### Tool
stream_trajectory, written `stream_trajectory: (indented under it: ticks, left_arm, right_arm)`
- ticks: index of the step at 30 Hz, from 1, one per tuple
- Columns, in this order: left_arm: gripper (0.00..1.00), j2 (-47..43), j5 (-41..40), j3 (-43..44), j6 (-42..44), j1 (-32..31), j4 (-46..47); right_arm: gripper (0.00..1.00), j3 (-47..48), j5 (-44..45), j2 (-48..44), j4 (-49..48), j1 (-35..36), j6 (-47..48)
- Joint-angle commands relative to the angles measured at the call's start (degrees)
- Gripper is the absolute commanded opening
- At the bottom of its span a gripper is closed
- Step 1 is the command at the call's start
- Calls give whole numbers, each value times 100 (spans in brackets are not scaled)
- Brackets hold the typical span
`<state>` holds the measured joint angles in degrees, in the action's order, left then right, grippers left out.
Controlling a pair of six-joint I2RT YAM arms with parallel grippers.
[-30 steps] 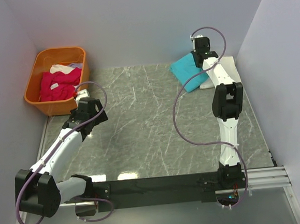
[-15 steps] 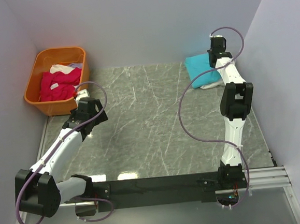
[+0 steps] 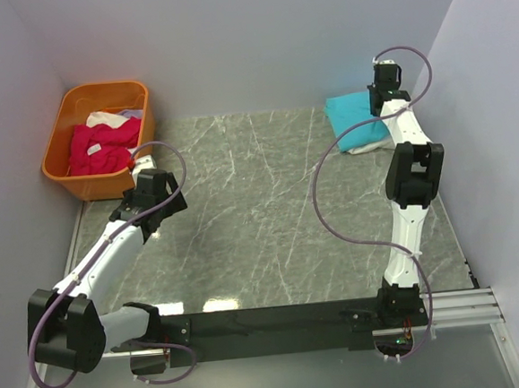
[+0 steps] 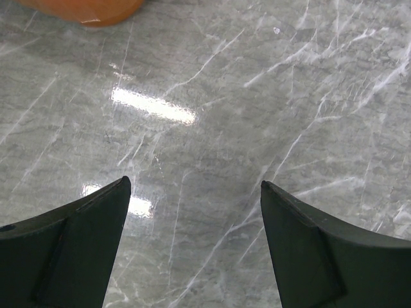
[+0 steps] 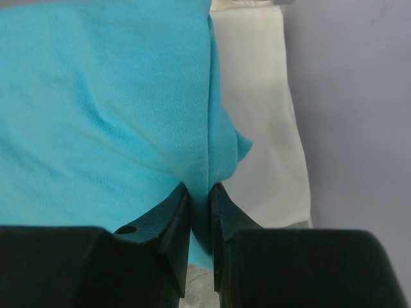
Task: Fold and stack the t-shirts
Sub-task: Neatly place the folded tshirt to the corner
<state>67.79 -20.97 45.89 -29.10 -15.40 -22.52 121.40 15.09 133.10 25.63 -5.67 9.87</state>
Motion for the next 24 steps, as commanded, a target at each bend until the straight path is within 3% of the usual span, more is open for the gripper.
stream_trajectory:
  ticks: [1,13,16,20,24]
  left_arm:
    - [88,-3,-109,43,124,19,117]
    - [87,41,-100,69,142,19,108]
    - [87,41,-91,69,142,19,117]
    - [87,50,-91,69,142,19,108]
    - [87,15,-100,87,142,19,108]
  right_arm:
    - [0,94,56,-372,-401,-267,-107]
    - [0,-301,-102,-109,-453,-496,-450]
    - [6,-337,20,22,-489,-505,-486]
    - [40,-161,247,234,-401,-514,-503]
    - [61,-178,556,16,-435,-514,-880]
